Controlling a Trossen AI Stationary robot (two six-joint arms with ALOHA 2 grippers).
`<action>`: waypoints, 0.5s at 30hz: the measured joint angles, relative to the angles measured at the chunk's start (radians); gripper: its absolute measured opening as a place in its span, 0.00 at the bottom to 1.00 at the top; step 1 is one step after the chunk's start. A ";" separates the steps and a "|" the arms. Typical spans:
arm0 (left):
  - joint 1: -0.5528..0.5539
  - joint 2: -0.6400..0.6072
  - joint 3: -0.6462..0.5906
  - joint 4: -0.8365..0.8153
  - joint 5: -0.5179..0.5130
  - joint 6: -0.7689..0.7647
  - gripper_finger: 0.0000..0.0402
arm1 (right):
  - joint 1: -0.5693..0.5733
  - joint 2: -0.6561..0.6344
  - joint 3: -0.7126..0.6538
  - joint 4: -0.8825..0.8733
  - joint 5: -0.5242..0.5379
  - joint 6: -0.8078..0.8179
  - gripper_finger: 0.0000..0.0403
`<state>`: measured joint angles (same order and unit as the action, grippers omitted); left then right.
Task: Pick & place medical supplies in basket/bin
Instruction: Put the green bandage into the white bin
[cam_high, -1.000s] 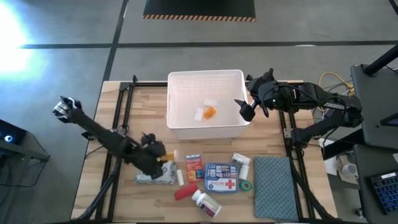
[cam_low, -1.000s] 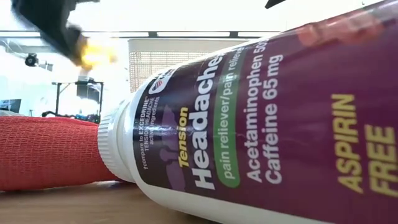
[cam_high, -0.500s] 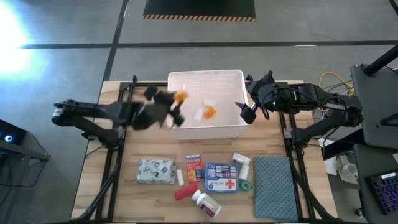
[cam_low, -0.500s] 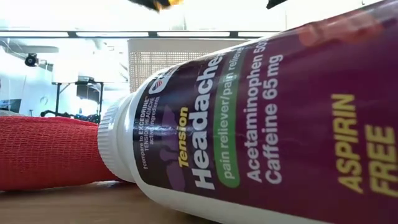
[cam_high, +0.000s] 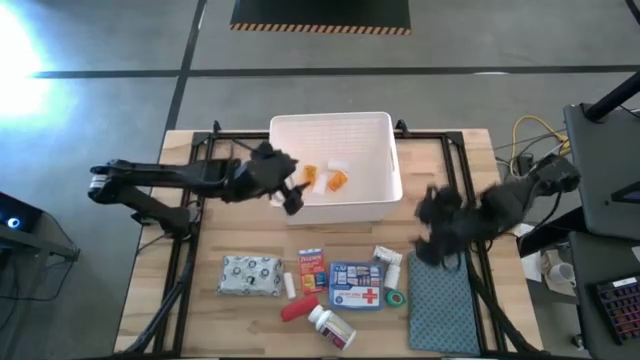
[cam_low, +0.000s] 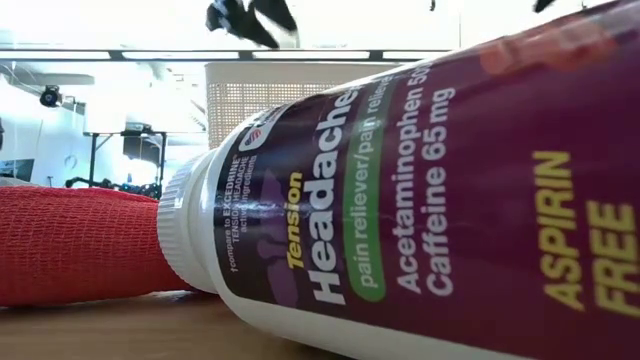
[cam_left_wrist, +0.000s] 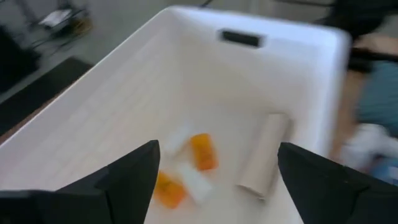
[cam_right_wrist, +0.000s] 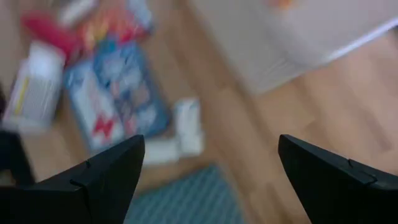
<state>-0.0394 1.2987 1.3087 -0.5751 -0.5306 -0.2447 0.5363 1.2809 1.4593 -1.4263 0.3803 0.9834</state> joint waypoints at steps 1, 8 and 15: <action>-0.024 -0.012 0.000 0.001 0.001 0.000 0.76 | 0.039 0.014 -0.027 0.015 -0.012 0.013 0.89; -0.169 -0.056 0.001 0.004 0.002 -0.071 0.76 | 0.239 0.153 -0.210 0.132 -0.061 0.043 0.89; -0.234 -0.055 0.000 -0.008 0.002 -0.175 0.76 | 0.303 0.319 -0.280 0.423 -0.146 0.074 0.89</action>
<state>-0.2733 1.2433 1.3083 -0.5832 -0.5286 -0.4201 0.8393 1.5999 1.1790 -1.0033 0.2344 1.0576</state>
